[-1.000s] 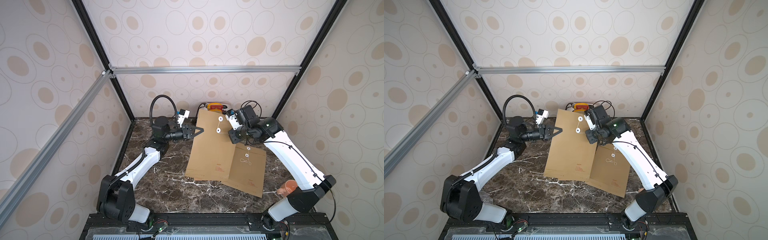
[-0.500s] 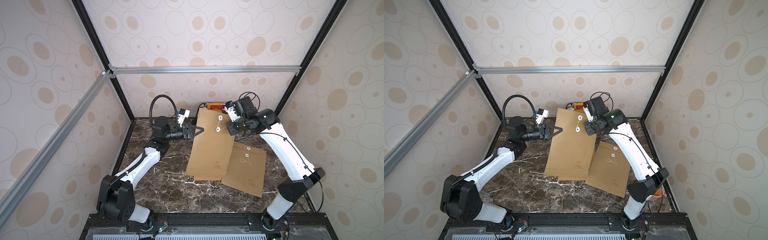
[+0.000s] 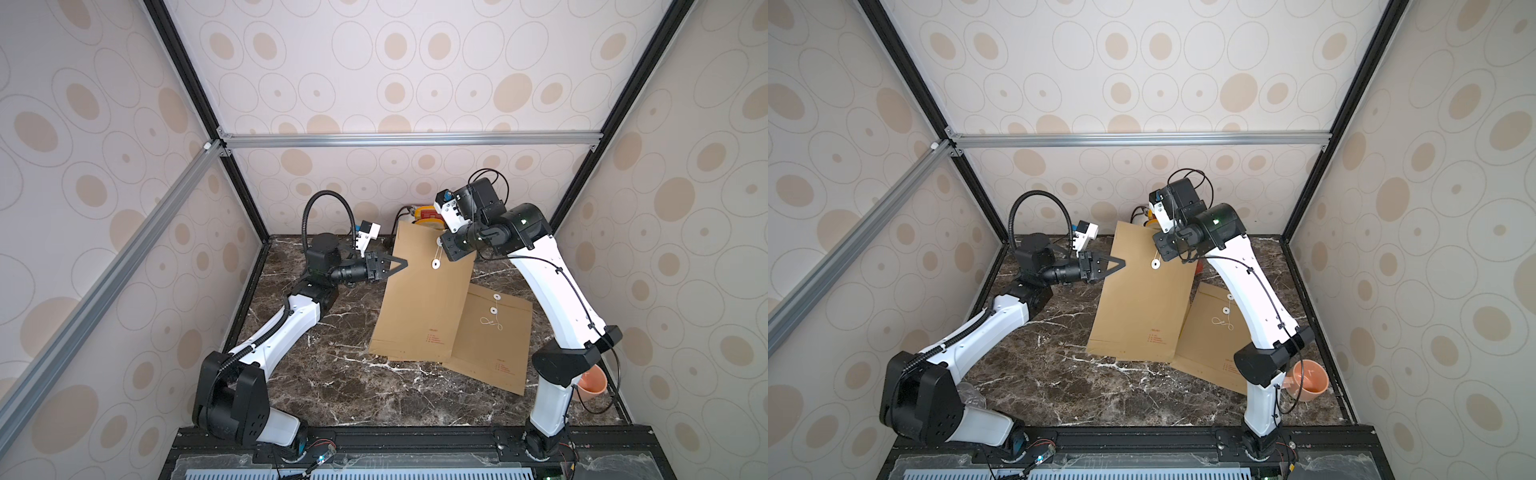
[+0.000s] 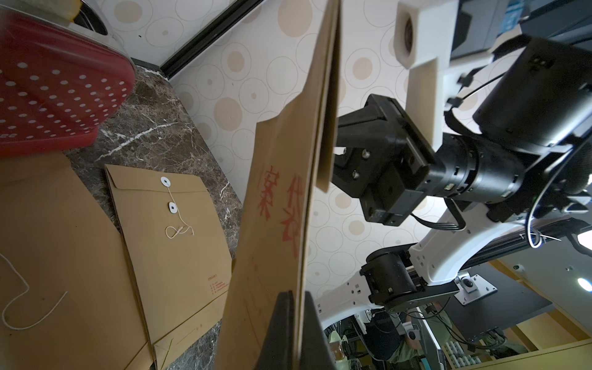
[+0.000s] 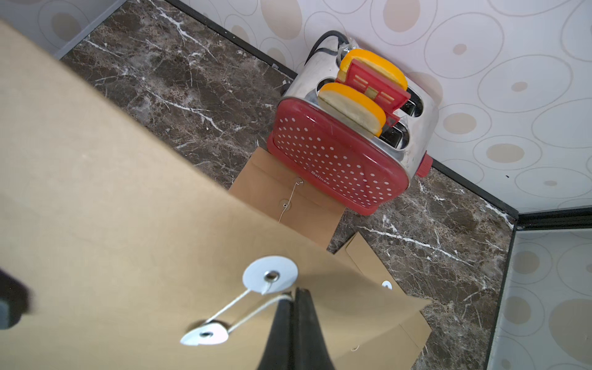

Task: Close the mouth of the file bag
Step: Close the file bag.

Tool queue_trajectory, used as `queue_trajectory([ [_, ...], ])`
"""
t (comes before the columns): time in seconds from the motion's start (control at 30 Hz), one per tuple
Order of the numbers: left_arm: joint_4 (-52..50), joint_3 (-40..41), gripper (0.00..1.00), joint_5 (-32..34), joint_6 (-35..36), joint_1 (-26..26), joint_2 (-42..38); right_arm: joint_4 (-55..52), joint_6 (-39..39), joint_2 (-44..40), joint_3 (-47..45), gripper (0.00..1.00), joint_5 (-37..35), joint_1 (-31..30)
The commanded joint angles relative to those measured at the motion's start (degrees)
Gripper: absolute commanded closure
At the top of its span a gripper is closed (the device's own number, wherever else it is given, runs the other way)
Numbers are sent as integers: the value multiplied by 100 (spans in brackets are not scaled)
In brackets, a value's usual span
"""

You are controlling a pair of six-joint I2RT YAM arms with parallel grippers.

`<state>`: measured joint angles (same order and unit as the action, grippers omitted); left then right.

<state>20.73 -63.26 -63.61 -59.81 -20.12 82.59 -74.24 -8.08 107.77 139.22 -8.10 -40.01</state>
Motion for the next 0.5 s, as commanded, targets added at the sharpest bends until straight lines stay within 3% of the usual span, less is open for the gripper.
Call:
queue_trajectory([
  [0.0, 19, -213, 100, -116, 136, -47, -164, -164, 30, 112, 289, 100, -145, -206],
  [0.47, 19, -212, 100, -116, 136, -82, -146, -479, 37, 473, 580, 100, -571, -833],
])
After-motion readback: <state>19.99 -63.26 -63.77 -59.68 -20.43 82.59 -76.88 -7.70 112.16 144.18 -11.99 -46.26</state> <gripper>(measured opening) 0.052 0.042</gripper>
